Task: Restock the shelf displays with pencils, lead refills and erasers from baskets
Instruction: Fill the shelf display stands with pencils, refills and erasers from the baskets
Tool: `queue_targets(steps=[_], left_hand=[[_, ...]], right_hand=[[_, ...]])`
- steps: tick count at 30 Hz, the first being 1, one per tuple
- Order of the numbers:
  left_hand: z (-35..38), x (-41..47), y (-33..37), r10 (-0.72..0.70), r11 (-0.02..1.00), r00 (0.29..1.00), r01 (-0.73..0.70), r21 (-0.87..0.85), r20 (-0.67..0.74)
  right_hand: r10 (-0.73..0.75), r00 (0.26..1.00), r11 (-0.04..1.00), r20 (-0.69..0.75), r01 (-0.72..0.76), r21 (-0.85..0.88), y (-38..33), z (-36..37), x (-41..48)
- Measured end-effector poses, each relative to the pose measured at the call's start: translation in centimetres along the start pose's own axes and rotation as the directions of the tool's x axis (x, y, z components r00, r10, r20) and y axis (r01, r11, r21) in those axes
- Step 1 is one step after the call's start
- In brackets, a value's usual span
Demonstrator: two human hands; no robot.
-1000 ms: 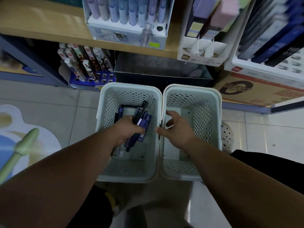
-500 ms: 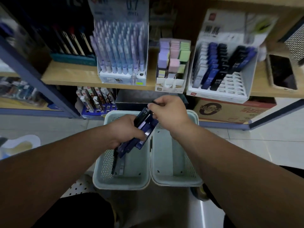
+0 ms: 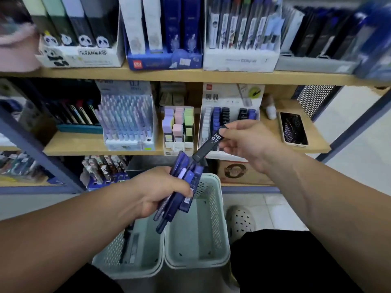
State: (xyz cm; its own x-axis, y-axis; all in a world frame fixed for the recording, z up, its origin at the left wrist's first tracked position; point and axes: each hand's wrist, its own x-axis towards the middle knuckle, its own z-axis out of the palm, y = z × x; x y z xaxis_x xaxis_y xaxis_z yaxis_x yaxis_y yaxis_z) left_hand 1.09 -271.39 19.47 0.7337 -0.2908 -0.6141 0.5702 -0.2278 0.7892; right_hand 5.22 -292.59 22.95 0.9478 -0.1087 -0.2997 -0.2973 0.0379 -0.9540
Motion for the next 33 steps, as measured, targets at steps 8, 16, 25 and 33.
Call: queue_targets(steps=[8,16,25,33], left_hand=[[2.0,1.1,2.4,-0.014,0.952,0.992,-0.026,-0.304,-0.128],[3.6,5.7,5.0,-0.036,0.920,0.995,-0.001,-0.391,-0.088],[2.2,6.9,5.5,-0.035,0.880,0.995,-0.014,-0.474,-0.094],[1.8,7.5,5.2,-0.035,0.883,0.997,-0.003,-0.469,-0.072]], right_hand=[[-0.010,1.000,0.999,-0.028,0.009,-0.038,0.5,-6.1,2.1],[-0.134,0.983,0.907,-0.126,0.070,-0.415,1.4,-8.1,6.2],[-0.437,0.889,0.634,-0.134,0.200,-0.747,1.6,-10.2,9.3],[-0.564,0.817,0.571,-0.121,0.280,-0.772,1.1,-10.8,10.9]])
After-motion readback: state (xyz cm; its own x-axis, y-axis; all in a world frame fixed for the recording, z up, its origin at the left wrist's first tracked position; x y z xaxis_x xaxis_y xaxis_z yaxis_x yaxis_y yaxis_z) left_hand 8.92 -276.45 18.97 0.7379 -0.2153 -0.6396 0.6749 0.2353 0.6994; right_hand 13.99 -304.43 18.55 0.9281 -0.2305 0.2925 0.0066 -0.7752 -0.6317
